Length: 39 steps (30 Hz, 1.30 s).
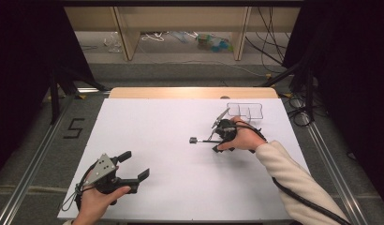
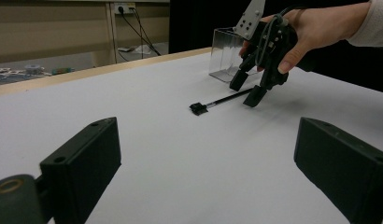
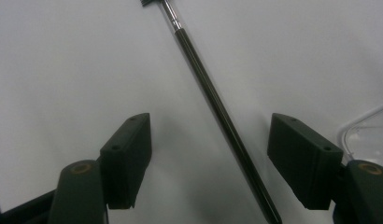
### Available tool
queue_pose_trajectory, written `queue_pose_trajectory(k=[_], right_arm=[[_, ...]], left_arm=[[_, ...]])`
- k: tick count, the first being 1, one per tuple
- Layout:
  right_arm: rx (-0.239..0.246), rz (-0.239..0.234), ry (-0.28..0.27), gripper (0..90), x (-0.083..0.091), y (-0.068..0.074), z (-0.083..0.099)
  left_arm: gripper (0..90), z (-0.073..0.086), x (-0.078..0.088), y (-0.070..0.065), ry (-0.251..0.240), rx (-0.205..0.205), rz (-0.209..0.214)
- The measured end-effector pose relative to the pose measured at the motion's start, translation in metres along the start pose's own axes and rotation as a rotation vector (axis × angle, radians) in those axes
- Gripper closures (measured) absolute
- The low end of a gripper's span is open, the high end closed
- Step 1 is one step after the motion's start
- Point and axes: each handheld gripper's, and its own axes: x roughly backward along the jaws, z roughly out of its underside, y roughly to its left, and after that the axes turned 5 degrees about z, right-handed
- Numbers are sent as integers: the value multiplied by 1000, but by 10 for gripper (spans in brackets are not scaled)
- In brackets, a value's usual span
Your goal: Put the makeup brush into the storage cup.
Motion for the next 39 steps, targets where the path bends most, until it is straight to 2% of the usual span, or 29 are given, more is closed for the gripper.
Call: queue_pose_trajectory(k=[6,11,12,19,22,23,24,26,29,32,37,39], right_arm=[[19,-8,28,325,-1,-2,-4],[32,-9,67,380,0,-3,-8],[40,-8,89,418,0,-3,-10],[58,-9,122,527,1,-1,-15],[67,-17,139,615,2,-1,-16],[71,-17,148,683,3,-1,-16],[71,-17,148,683,3,-1,-16],[53,-18,168,739,3,0,-18],[76,-24,168,805,3,-2,-18],[66,-34,192,855,3,1,-19],[88,-30,177,857,2,0,-18],[79,-29,177,857,2,0,-18]], left_arm=[[71,0,0,0,0,2,3],[71,0,0,0,0,2,2],[70,0,0,0,0,3,2],[71,0,0,0,0,1,1],[71,0,0,0,0,0,2],[71,0,0,0,1,2,2],[71,0,0,0,1,-3,2],[71,0,0,0,2,-3,2],[71,0,0,0,2,-3,2],[71,0,0,0,2,1,2],[71,0,0,0,3,-3,2],[71,0,0,0,3,-4,2]])
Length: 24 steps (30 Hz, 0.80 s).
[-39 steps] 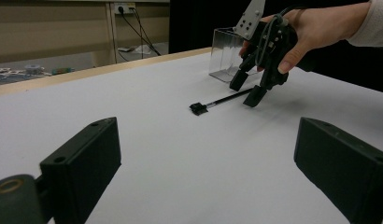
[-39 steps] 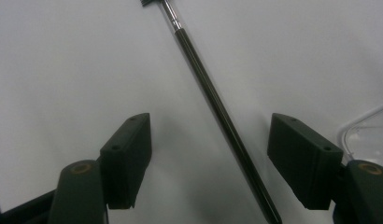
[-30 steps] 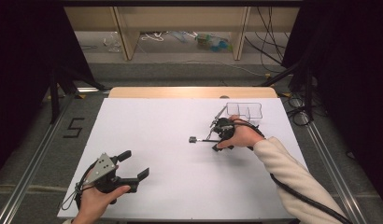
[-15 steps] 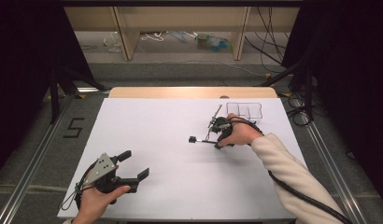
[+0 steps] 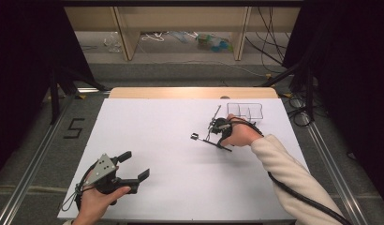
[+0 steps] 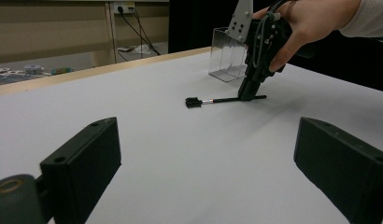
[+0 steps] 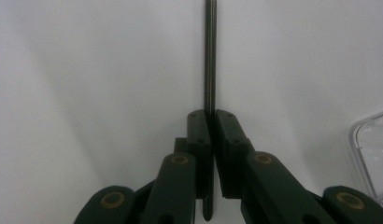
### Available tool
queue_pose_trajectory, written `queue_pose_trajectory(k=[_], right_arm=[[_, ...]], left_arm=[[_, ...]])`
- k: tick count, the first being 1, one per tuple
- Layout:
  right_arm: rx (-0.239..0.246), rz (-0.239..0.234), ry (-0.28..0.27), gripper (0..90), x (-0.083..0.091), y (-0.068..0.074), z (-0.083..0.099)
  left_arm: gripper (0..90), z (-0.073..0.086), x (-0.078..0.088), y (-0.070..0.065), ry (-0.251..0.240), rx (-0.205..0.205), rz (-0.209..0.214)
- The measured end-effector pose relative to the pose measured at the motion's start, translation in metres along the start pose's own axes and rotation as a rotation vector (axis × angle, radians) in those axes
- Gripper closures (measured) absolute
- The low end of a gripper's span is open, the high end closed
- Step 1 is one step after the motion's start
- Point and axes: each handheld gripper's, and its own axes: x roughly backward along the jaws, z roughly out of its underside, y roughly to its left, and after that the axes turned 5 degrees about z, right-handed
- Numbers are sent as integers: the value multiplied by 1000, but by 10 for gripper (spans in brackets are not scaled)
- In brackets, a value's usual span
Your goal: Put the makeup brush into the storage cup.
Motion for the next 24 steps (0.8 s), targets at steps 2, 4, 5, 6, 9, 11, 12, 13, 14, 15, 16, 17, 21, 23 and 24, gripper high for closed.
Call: queue_pose_trajectory(k=[2,4,5,6,9,11,12,13,14,15,16,17,21,23,24], right_arm=[[-17,1,1,858,0,1,0],[-8,-5,-2,858,1,1,1],[-15,-3,-2,858,1,1,1],[-15,-3,-2,858,1,1,1],[-22,-6,-14,858,1,1,3],[-29,-2,-25,859,1,1,4],[-39,-5,-36,859,1,1,6],[-39,-5,-36,859,1,1,6],[-37,-14,-39,859,2,0,7],[-38,-16,-45,859,1,1,7],[-43,-18,-47,859,2,1,8],[-40,-19,-50,859,2,1,9],[-56,-22,-84,859,4,2,12],[-52,-35,-108,859,5,1,15],[-58,-36,-114,859,6,1,16]], left_arm=[[71,0,0,0,0,7,-1],[71,0,0,0,0,6,0],[71,0,0,0,0,4,-1],[71,0,0,0,0,3,0],[72,0,0,0,1,3,0],[72,0,0,0,0,4,0],[72,0,0,0,1,3,0],[72,0,0,0,1,5,0],[71,0,0,0,1,4,0],[72,0,0,0,2,4,0],[72,0,0,0,4,-1,0],[72,0,0,0,4,-1,0],[72,0,0,0,5,-1,-1],[72,0,0,0,4,-1,-1],[72,0,0,0,4,0,-1]])
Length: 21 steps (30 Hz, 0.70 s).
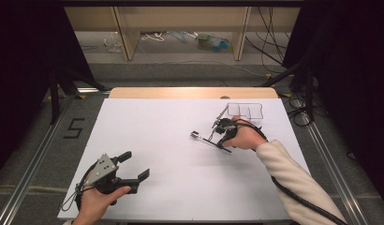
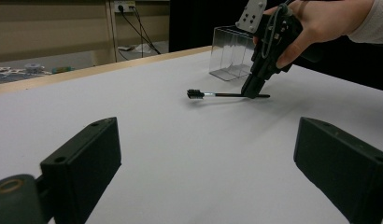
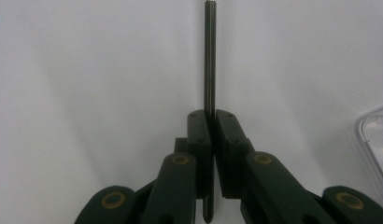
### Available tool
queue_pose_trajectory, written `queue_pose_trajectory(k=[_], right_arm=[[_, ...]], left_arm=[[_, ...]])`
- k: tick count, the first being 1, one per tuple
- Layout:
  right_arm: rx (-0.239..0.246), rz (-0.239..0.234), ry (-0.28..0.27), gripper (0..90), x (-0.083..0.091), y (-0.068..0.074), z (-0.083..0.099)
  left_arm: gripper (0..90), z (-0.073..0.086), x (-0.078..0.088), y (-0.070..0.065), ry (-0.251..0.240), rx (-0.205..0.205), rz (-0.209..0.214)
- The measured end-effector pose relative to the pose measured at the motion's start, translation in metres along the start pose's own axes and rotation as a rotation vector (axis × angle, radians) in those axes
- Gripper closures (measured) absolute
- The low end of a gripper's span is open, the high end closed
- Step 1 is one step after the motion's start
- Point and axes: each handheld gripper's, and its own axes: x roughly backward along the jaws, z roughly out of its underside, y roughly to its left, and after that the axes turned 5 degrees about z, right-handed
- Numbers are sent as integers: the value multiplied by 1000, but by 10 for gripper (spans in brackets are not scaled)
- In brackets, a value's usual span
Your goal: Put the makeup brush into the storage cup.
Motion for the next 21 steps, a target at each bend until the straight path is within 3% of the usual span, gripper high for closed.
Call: queue_pose_trajectory(k=[11,21], right_arm=[[-48,-8,-123,859,15,0,13],[-100,13,-257,859,23,-1,28]], left_arm=[[72,0,0,0,2,0,-1],[72,0,0,0,4,1,-3]])
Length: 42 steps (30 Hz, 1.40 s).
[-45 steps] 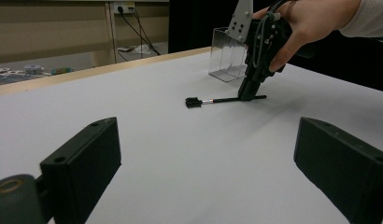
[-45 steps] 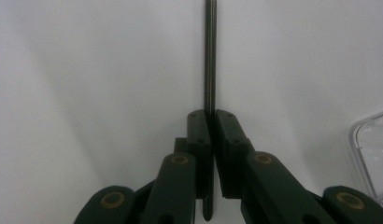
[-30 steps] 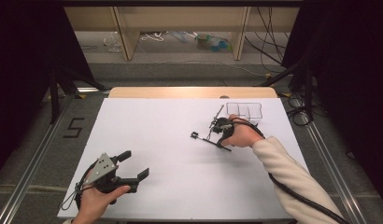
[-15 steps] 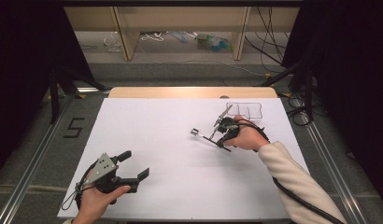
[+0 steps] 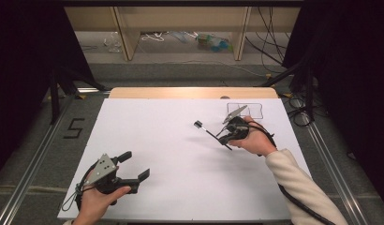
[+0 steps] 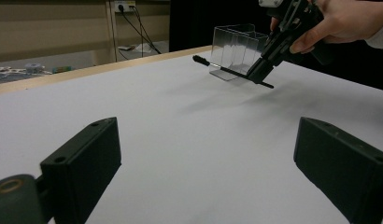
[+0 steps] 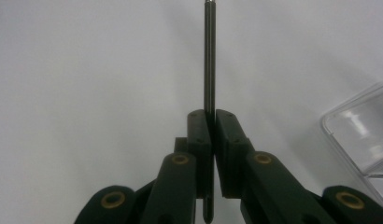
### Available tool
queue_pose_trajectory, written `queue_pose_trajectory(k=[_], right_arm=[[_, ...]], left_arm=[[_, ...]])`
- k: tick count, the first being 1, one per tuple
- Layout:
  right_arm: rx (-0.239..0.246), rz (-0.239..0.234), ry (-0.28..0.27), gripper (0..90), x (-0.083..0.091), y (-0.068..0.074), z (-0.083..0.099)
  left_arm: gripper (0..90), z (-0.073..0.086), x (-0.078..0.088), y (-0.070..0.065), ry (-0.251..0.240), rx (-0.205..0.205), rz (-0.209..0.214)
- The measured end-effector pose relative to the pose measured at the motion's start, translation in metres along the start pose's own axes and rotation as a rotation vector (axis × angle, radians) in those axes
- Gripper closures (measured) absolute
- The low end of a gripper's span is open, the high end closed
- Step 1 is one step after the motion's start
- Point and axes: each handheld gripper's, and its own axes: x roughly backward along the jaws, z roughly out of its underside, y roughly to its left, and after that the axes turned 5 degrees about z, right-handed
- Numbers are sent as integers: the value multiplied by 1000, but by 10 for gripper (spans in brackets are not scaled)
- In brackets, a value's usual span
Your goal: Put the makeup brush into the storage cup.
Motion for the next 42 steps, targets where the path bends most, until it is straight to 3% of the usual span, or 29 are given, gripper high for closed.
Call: queue_pose_trajectory(k=[8,9,11,20,25,26,36,42], right_arm=[[-15,3,-107,859,9,6,10],[-15,6,-170,858,12,9,14],[-22,9,-189,859,13,11,15],[-56,0,-386,858,33,27,30],[-78,-27,-499,858,40,37,40],[-77,-54,-541,858,40,42,43],[-98,-121,-630,858,44,61,48],[-101,-174,-634,858,43,76,48]], left_arm=[[74,0,0,0,0,6,0],[75,0,0,0,1,5,0],[76,0,0,-1,2,4,0],[80,-1,-4,-3,0,10,11],[86,-1,-6,-5,0,24,16],[86,-1,-6,-5,-1,9,24],[90,-3,-8,-7,-11,19,28],[101,-8,-14,-11,-28,25,43]])
